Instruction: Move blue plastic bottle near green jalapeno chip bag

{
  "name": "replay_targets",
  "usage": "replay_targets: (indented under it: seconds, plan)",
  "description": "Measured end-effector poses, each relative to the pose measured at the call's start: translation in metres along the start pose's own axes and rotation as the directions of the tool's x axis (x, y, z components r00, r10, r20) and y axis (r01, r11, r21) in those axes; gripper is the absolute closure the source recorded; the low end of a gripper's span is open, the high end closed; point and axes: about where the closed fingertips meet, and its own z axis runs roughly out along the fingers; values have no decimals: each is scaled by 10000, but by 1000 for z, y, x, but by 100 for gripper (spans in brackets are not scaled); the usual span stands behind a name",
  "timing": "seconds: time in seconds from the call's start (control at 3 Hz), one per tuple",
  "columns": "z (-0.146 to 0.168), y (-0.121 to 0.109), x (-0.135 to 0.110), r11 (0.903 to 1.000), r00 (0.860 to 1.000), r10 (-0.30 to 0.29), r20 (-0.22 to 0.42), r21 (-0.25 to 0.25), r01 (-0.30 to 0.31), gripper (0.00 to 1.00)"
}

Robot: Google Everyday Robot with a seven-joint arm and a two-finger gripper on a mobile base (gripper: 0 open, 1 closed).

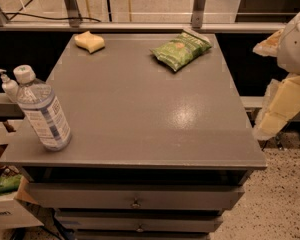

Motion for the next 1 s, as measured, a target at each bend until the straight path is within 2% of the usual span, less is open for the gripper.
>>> replay_targets:
  seconds: [0.33, 0.67, 1.0]
  plan:
    - [14, 19, -19, 9996, 9953, 144, 963, -258, -120, 0]
    - [24, 41, -42, 9986, 9808, 189, 1942, -529, -88, 0]
    - [21, 62, -67, 9977, 9572, 74, 2892, -665, 124, 0]
